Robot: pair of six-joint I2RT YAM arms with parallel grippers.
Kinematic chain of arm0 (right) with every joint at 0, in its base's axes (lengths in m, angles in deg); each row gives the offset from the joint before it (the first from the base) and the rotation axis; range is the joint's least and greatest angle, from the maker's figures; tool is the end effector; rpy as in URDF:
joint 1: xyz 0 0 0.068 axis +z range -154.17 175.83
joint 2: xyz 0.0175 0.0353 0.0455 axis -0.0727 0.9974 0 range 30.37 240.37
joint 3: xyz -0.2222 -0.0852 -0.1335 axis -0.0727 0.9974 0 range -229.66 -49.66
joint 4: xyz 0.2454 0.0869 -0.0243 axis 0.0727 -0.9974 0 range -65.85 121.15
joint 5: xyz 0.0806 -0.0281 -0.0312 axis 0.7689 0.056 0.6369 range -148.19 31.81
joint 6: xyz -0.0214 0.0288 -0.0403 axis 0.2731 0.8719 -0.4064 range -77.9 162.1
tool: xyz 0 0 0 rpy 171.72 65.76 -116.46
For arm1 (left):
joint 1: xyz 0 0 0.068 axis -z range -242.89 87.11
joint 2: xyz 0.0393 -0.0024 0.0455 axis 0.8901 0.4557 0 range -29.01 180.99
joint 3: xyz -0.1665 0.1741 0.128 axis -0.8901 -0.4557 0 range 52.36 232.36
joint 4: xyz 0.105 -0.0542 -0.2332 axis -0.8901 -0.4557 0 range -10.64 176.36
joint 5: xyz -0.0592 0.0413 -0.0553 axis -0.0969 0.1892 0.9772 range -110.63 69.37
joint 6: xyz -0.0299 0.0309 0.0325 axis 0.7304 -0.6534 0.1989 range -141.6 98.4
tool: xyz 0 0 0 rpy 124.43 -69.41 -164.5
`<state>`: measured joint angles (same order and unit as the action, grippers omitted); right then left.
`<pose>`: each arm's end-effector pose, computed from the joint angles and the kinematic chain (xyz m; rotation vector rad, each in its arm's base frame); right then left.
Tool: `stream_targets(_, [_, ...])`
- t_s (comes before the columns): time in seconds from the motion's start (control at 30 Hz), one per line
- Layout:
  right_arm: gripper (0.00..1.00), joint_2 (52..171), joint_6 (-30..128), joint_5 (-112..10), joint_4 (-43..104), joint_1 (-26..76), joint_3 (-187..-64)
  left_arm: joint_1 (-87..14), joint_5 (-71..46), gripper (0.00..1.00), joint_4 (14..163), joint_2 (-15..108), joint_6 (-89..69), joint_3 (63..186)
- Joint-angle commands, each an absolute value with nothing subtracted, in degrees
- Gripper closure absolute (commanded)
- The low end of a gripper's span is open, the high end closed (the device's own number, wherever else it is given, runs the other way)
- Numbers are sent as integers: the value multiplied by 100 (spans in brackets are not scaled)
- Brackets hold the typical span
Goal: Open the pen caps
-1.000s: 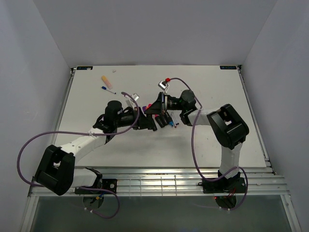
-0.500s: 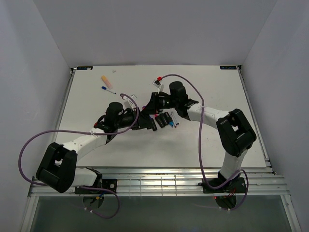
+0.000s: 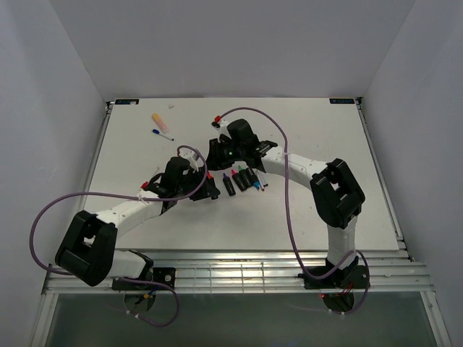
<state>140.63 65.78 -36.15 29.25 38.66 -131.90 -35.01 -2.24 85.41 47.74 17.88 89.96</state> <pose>0.3199 0.3148 0.2457 -0.6192 2.1601 1.0718 0.2332 -0.1362 0.1929 -0.0631 2.4228 -0.9492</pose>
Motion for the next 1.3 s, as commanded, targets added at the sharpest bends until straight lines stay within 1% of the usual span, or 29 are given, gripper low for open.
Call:
stream_targets(0.0, [92, 14348, 6327, -4324, 2763, 3934, -13658, -3511, -832, 100, 8074, 4421, 1865, 8787])
stream_targets(0.17, [92, 14665, 6398, -4430, 2728, 4030, -14080, -3520, -1237, 100, 7916, 3946, 2014, 8558])
stream_targets(0.37, [92, 15315, 6258, -4395, 2289, 4022, -14826, -3511, -1097, 100, 7889, 3963, 2094, 8453])
stream_targets(0.5, [88, 15815, 6178, -4438, 2078, 4022, -15222, -3511, -798, 100, 8336, 3989, 2216, 8181])
stream_targets(0.7, [85, 16273, 6003, -4693, 1718, 4022, -15715, -3511, -543, 100, 8900, 4314, 2375, 7952])
stream_targets(0.97, [79, 16291, 5783, -5063, 1489, 4031, -15830, -3511, -508, 100, 9242, 4709, 2428, 7943])
stream_targets(1.13, [72, 16484, 5721, -5133, 1287, 4004, -16014, -3511, -341, 100, 9445, 5070, 2515, 8039])
stream_targets(1.2, [66, 16537, 5713, -5151, 1286, 4004, -16049, -3511, -341, 100, 9453, 5175, 2524, 8074])
stream_targets(1.27, [61, 16546, 5678, -5203, 1269, 4004, -16076, -3511, -349, 100, 9462, 5211, 2542, 8075])
